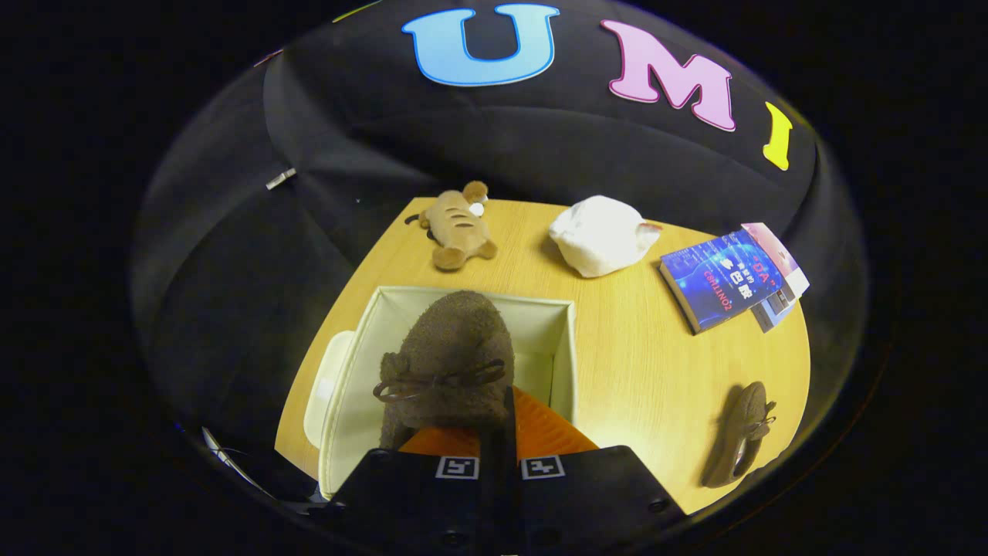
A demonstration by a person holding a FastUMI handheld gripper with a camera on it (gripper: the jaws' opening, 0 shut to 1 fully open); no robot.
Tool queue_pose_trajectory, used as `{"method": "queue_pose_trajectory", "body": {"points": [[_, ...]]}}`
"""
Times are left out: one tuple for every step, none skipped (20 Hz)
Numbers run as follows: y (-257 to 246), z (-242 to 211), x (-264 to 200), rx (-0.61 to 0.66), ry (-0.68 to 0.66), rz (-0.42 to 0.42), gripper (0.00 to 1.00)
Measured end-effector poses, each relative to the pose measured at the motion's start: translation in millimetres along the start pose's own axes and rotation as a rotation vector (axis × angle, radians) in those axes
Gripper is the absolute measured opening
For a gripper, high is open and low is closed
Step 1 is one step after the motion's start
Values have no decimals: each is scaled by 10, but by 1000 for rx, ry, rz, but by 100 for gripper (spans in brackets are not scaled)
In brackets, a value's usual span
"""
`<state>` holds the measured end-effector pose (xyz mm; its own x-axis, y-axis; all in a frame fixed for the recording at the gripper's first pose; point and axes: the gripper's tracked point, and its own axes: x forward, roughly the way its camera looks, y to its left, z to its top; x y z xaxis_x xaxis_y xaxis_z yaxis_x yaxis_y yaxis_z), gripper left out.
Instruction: Open the storage box then place both shoes into the box .Put the left shoe in first, then the right shoe, with the right side of both shoes facing outward in a uniform manner.
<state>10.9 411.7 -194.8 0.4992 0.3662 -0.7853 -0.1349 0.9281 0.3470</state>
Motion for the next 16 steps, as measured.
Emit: {"method": "queue_pose_trajectory", "body": {"points": [[61, -52, 96, 3, 23, -12, 5], [99, -98, 180, 2, 40, -25, 5], [134, -148, 243, -2, 55, -41, 5], [165, -194, 309, -3, 66, -55, 6], [219, -242, 353, -8, 78, -60, 5], [275, -283, 390, -12, 87, -59, 5], [334, -332, 415, -12, 98, -52, 6], [398, -371, 434, -13, 108, -39, 5], [470, -389, 416, -11, 118, -22, 5], [520, -425, 431, -11, 123, -14, 8], [564, -439, 415, -11, 126, 7, 13], [641, -472, 418, -7, 133, 38, 20], [722, -506, 408, 6, 148, 75, 25], [769, -511, 390, 22, 151, 98, 29], [791, -480, 377, 32, 150, 117, 31], [797, -455, 355, 32, 144, 125, 39]]}}
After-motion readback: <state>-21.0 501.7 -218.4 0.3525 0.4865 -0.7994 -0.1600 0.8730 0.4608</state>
